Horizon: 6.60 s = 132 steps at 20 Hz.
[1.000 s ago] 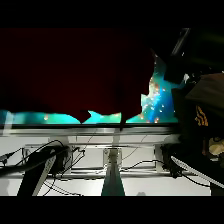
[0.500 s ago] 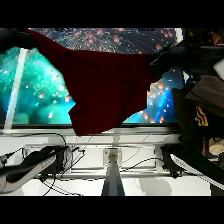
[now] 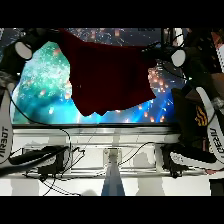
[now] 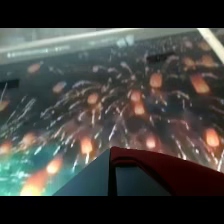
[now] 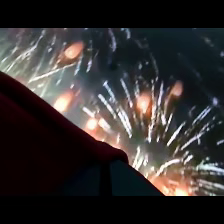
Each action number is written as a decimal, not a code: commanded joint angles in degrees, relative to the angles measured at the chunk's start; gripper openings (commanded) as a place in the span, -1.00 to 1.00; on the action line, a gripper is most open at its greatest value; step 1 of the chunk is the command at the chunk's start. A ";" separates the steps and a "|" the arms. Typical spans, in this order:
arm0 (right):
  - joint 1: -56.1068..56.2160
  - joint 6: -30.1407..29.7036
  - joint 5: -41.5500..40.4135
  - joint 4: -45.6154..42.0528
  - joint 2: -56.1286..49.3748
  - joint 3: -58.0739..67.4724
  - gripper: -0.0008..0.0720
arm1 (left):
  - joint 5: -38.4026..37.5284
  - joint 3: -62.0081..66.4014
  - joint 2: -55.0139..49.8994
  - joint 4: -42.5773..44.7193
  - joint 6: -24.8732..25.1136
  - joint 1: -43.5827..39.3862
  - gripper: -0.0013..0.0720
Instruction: Fold the clothes and pants, and hang the long-sleeved shirts on hangers.
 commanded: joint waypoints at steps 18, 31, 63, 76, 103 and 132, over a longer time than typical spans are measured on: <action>-24.65 -6.97 36.72 11.19 -1.66 -11.30 -0.31 | -38.75 -0.15 12.11 0.02 -12.22 18.93 0.75; -24.83 -11.91 32.04 20.63 -0.76 -16.76 -0.31 | -42.86 -51.36 22.08 -31.98 0.76 19.87 0.67; 2.36 -16.52 22.21 27.82 -0.81 -22.03 0.59 | -27.43 -35.56 16.83 -24.35 -2.73 -1.07 -0.92; 16.55 5.38 18.84 -6.38 -10.86 -12.72 0.52 | -28.74 -36.09 16.39 -24.15 -3.26 -1.18 -0.92; 9.01 1.97 29.88 -7.74 2.89 -5.84 -0.95 | -28.74 -36.04 16.46 -23.41 -3.21 6.49 -0.92; 19.08 3.43 21.62 -4.17 -3.06 -20.24 0.33 | -29.35 -36.13 16.22 -21.99 -3.23 -0.33 -0.92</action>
